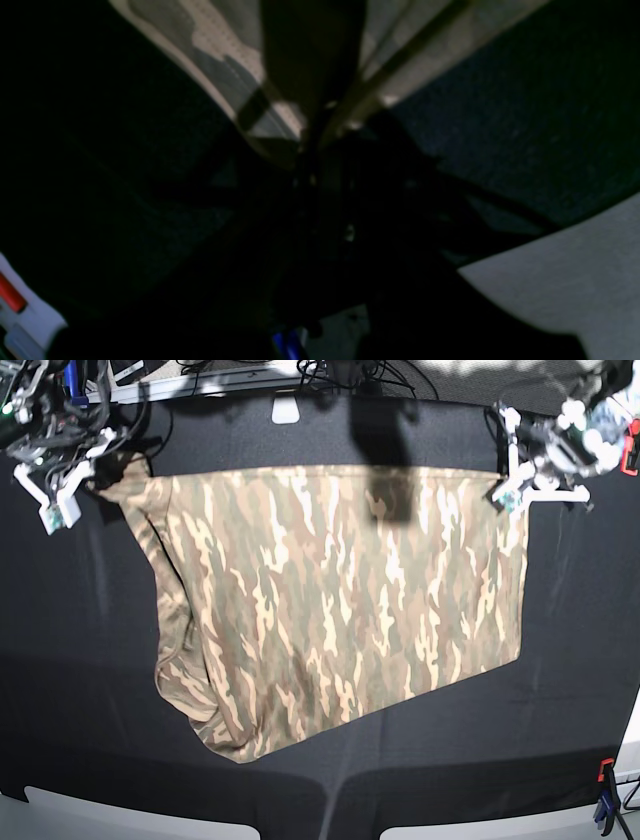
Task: Layout the t-shirt on the table in an organized manner, then fold the t-shirt properly
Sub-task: 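Lower the t-shirt flat onto the table, dragging it toward the grippers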
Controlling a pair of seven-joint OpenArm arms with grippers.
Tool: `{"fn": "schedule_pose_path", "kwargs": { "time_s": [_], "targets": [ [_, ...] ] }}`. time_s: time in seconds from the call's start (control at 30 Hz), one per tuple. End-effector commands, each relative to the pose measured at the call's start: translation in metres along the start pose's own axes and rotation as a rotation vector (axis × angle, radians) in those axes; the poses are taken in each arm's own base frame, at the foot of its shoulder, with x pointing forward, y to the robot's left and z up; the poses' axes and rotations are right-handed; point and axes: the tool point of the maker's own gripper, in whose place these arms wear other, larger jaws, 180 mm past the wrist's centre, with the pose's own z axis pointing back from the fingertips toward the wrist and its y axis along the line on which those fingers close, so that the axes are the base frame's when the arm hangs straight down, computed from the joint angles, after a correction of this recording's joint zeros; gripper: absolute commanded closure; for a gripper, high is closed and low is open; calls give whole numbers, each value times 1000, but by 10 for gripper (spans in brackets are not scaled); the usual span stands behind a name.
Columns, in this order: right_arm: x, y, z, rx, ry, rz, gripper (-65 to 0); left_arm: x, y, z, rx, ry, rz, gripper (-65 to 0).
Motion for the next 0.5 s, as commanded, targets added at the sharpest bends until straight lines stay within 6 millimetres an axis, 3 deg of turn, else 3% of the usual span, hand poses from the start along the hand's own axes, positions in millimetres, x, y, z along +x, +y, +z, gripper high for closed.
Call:
{"fn": "schedule_pose_path", "kwargs": {
  "time_s": [0.0, 0.47],
  "targets": [
    [3, -11, 6, -45, -2, 14, 0, -36, -2, 1, -1, 146, -22, 0],
    [-42, -14, 13, -85, 149, 41, 0, -65, -22, 4, -26, 227, -51, 0]
  ]
}}
